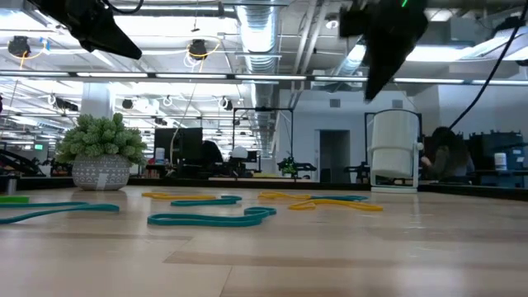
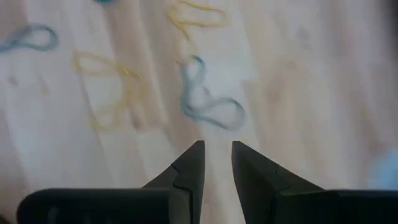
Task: Pick and place rubber bands into bin
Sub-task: Put the blue rubber band into the black basket
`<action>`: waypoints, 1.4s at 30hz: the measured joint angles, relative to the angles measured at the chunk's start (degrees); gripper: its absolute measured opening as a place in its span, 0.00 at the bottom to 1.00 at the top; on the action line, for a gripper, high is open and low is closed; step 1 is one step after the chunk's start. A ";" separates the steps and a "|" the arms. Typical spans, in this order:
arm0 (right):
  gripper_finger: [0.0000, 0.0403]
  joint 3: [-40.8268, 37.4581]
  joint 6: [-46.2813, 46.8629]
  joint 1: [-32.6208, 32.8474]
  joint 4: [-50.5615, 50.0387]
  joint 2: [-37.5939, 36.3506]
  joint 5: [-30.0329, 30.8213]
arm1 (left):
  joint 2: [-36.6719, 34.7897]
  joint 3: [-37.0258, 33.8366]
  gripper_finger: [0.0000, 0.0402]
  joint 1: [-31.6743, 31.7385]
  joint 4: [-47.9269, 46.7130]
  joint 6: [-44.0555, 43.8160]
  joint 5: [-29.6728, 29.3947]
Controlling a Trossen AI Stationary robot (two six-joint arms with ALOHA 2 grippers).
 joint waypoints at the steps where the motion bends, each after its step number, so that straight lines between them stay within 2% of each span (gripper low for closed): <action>1: 0.19 -1.77 -1.54 -2.22 3.31 0.06 -3.02 | 0.00 0.00 0.18 0.00 -0.21 0.00 0.28; 3: 0.19 -4.20 -3.84 -5.36 7.41 1.18 -6.11 | 0.00 0.00 0.18 0.00 -0.72 0.00 0.57; 8: 0.19 -5.94 -7.13 -8.49 12.19 7.23 -6.43 | 0.00 0.00 0.18 0.00 -2.03 0.00 0.63; 16: 0.19 -5.92 -11.57 -6.33 18.10 17.54 -6.90 | 0.00 0.00 0.18 0.00 -2.52 -0.44 0.65; 23: 0.19 -3.39 -12.15 -4.53 18.25 23.22 -7.11 | 0.00 0.00 0.18 0.00 -2.94 -1.09 0.69; 29: 0.19 -2.15 -11.92 -4.64 18.22 25.33 -9.55 | 0.00 0.00 0.18 0.00 -2.90 -1.13 0.69; 42: 0.19 -2.16 -9.22 -4.64 18.56 26.37 -9.62 | 0.00 0.00 0.18 -0.02 -2.91 -1.11 0.70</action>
